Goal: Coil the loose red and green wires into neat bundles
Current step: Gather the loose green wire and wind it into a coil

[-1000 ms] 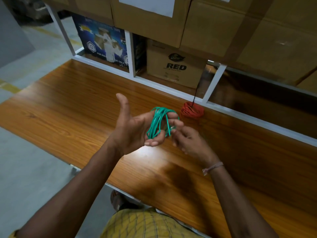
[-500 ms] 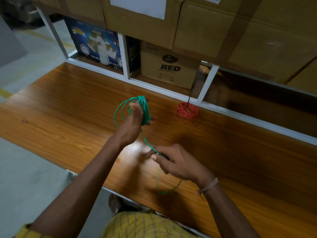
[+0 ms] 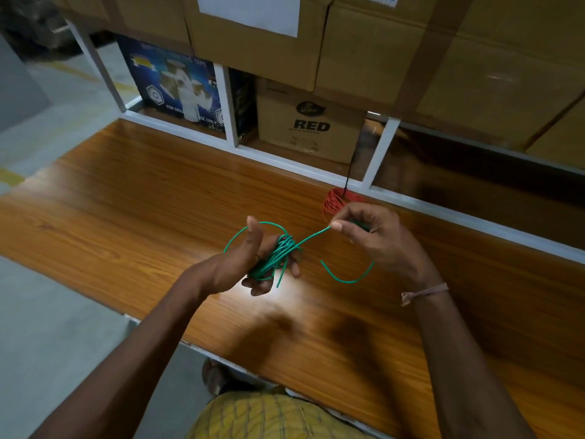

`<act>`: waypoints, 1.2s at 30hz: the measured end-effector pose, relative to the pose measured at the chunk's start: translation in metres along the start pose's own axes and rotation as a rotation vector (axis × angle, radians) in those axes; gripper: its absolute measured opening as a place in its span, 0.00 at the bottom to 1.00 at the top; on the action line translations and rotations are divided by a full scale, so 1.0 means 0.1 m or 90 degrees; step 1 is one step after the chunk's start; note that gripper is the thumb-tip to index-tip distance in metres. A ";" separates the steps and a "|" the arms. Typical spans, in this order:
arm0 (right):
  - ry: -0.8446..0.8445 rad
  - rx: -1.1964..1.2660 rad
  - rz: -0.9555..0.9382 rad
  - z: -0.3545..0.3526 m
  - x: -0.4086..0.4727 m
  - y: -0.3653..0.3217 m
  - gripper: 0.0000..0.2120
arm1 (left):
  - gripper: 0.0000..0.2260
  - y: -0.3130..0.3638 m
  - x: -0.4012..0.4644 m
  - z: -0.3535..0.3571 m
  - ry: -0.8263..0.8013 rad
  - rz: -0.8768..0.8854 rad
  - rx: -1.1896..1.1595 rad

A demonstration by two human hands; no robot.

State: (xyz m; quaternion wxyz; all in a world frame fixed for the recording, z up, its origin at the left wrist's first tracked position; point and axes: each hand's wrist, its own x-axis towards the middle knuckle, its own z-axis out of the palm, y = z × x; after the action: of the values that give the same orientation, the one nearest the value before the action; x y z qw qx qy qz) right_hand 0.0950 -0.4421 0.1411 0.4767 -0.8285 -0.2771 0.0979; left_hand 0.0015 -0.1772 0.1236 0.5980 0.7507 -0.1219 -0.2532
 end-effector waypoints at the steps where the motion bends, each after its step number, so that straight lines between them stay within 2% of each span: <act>1: 0.025 -0.012 -0.004 -0.01 0.03 0.03 0.03 | 0.50 0.01 -0.02 -0.01 -0.019 0.012 -0.016; 4: 0.134 -0.048 -0.037 -0.03 0.14 0.20 0.03 | 0.59 -0.01 -0.04 -0.06 -0.075 0.048 -0.093; 8: 0.224 -0.113 -0.052 0.08 0.27 0.52 0.03 | 0.66 0.09 -0.08 -0.09 -0.141 0.128 -0.295; 10: 0.209 -0.127 -0.038 0.26 0.26 0.59 0.04 | 0.67 0.15 -0.07 -0.09 -0.133 0.178 -0.388; 12: 0.151 -0.151 -0.055 0.55 0.20 0.62 0.07 | 0.65 0.20 -0.04 -0.10 -0.081 0.217 -0.451; 16: 0.014 -0.189 -0.071 1.15 -0.06 0.47 0.13 | 0.63 0.28 0.08 -0.13 0.109 0.222 -0.473; 19: -0.076 -0.231 -0.064 1.36 -0.21 0.20 0.15 | 0.65 0.21 0.24 -0.18 0.279 0.177 -0.393; 22: -0.099 -0.261 -0.066 1.32 -0.27 -0.02 0.08 | 0.63 -0.02 0.28 -0.21 0.372 0.117 -0.173; 25: -0.057 -0.327 -0.078 1.08 -0.24 -0.27 0.08 | 0.57 -0.14 0.20 -0.16 0.343 0.059 0.043; 29: 0.079 -0.307 -0.053 0.69 -0.10 -0.49 0.06 | 0.53 -0.15 0.20 -0.12 0.276 0.016 0.203; 31: 0.127 -0.251 -0.024 0.55 -0.03 -0.51 0.04 | 0.46 -0.15 0.18 -0.11 0.221 -0.004 0.220; 33: 0.153 -0.170 0.002 0.45 0.03 -0.48 0.03 | 0.37 -0.14 0.15 -0.11 0.154 -0.002 0.176; 36: 0.139 -0.038 0.029 0.34 0.08 -0.40 0.04 | 0.24 -0.10 0.13 -0.14 0.111 0.003 0.241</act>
State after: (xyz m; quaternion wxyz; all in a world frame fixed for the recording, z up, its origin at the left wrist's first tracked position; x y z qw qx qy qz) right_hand 0.0725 -0.3969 0.1574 0.4765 -0.8543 -0.2075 0.0096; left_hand 0.0189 -0.1697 0.1134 0.4552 0.8683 -0.1173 -0.1584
